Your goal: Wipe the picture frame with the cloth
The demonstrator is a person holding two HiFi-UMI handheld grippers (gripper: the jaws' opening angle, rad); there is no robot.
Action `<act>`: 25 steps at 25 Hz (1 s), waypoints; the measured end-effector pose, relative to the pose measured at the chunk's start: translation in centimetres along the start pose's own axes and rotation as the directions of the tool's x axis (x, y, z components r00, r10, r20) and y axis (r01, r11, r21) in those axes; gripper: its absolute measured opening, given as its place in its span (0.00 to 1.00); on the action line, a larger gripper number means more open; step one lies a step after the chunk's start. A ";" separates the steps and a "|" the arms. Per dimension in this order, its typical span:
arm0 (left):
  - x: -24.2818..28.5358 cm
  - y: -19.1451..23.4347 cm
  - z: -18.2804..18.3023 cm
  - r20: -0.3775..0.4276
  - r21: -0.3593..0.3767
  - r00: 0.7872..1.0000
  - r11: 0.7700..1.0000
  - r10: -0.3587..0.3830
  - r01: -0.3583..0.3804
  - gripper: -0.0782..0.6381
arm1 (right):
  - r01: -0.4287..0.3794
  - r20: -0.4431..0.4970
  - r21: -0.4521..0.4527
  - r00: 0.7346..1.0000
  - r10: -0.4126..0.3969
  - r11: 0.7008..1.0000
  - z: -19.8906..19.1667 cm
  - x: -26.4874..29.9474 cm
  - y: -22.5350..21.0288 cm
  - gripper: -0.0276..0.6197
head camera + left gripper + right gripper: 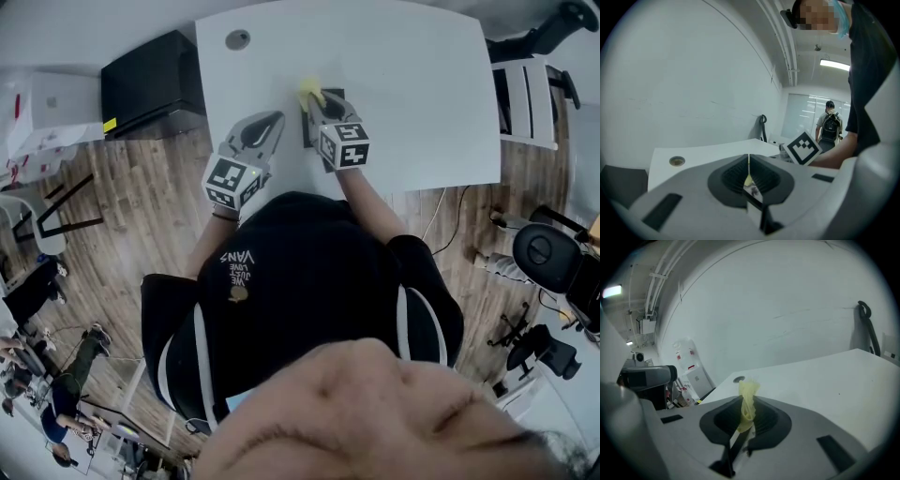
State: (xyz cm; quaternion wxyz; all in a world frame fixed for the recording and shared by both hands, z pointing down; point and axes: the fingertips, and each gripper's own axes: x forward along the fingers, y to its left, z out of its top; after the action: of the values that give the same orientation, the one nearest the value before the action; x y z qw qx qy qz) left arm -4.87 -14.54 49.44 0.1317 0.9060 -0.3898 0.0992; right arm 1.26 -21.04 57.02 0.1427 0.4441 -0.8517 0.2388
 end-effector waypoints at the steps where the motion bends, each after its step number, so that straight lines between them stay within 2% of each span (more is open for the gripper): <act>1: 0.0 -0.1 0.0 0.000 -0.001 1.000 1.000 0.000 0.000 0.14 | 0.001 -0.009 -0.005 1.000 -0.001 1.000 -0.3 0.1 -0.1 0.12; 10: -0.2 -0.1 -0.3 -0.002 -0.011 1.000 1.000 0.007 -0.007 0.14 | 0.027 -0.087 -0.015 0.996 -0.028 1.000 -2.7 1.5 -0.8 0.12; 25: -0.4 -0.5 -0.5 -0.011 -0.006 1.000 1.000 -0.010 0.009 0.14 | 0.098 -0.099 -0.045 0.990 -0.102 0.994 -3.3 1.0 -2.4 0.12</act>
State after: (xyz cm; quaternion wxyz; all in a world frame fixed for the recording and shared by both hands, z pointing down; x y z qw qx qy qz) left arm -4.82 -13.83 49.74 0.1370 0.9069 -0.3851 0.1024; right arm 2.80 -21.14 60.91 0.2064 0.4707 -0.8246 0.2362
